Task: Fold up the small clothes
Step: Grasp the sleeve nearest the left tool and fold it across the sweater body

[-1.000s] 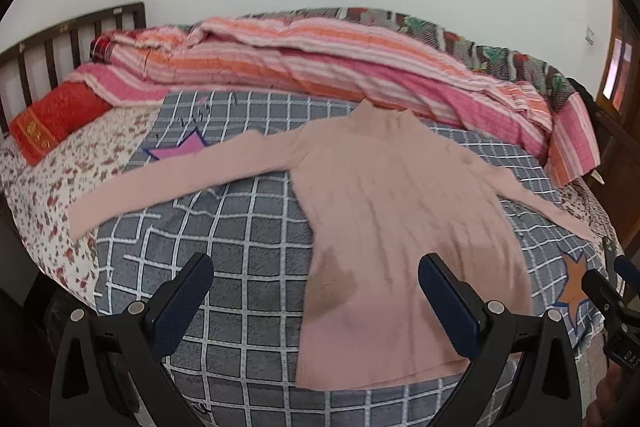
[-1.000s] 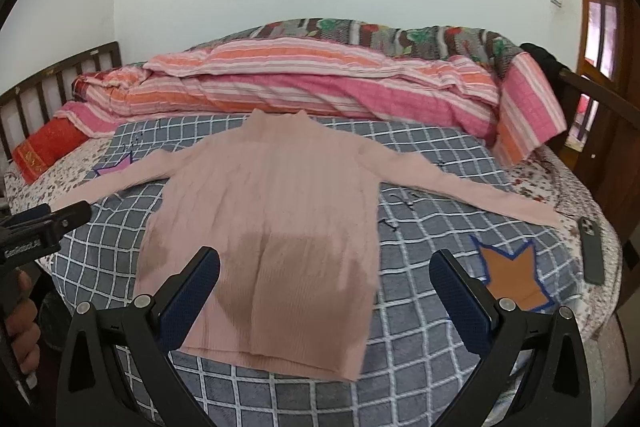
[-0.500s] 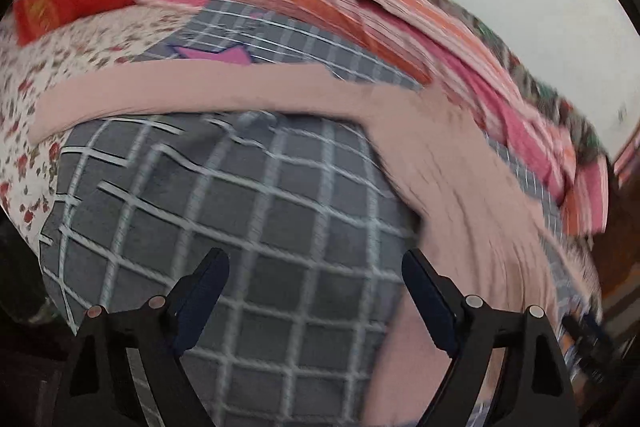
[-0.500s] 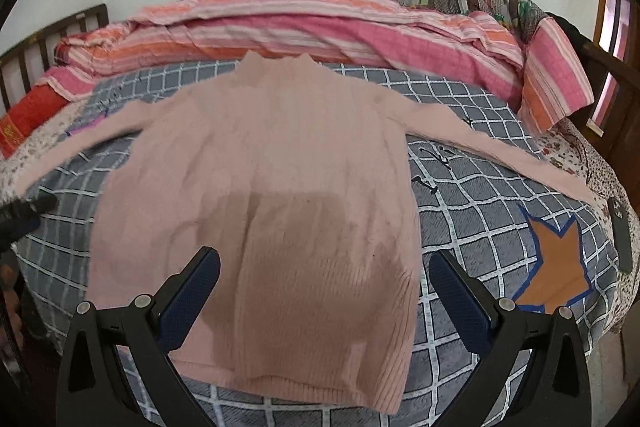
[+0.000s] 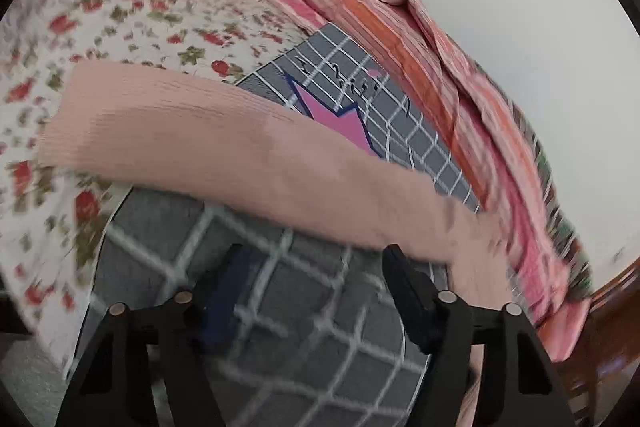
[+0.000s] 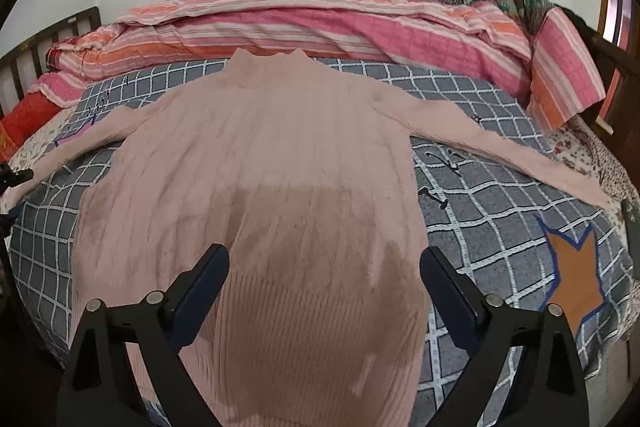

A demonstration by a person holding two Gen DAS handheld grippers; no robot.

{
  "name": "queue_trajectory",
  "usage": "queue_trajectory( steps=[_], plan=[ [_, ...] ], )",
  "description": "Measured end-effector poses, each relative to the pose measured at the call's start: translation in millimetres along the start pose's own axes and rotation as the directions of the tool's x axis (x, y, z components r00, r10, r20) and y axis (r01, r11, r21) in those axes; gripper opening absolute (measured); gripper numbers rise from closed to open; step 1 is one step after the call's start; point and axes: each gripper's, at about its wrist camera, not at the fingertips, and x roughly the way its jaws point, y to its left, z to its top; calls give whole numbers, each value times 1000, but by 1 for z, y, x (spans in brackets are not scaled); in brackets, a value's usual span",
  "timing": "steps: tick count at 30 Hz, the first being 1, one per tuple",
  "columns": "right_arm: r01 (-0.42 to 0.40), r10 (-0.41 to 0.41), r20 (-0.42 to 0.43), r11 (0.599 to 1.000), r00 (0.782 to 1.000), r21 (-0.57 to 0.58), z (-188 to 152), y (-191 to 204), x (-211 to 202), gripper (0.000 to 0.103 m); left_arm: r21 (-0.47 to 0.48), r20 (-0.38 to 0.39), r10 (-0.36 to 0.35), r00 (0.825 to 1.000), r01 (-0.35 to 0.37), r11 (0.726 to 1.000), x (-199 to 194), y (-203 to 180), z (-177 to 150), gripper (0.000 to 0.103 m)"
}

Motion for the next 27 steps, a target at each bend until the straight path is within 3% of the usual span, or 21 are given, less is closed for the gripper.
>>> queue_trajectory(
  steps=[2, 4, 8, 11, 14, 16, 22, 27],
  plan=[
    [1, -1, -10, 1000, 1000, 9, 0, -3, 5, 93, -47, 12, -7, 1000, 8, 999, 6, 10, 10, 53],
    [1, 0, -19, 1000, 1000, 23, 0, -7, 9, 93, -79, 43, -10, 999, 13, 997, 7, 17, 18, 50],
    [-18, 20, -33, 998, 999, 56, 2, -18, 14, 93, -68, 105, 101, 989, -94, 993, 5, 15, 30, 45],
    [-34, 36, -27, 998, 999, 61, 4, -26, 13, 93, -27, 139, 198, 970, -196, 980, 3, 5, 38, 24],
    [-43, 43, -12, 997, 999, 57, 7, -32, 11, 93, 24, 178, 228, 957, -236, 972, -5, -12, 44, 11],
    [-53, 53, 4, 997, 999, 59, 9, -38, 8, 93, 86, 211, 218, 953, -240, 967, -12, -38, 44, 10],
    [-72, 69, 45, 995, 997, 62, 13, -57, 0, 93, 244, 233, 130, 964, -188, 951, -13, -124, 36, 8],
    [-117, 111, 51, 984, 992, 137, 12, -84, -3, 93, 406, 212, 35, 977, -121, 906, 12, -221, 12, 8]
  ],
)
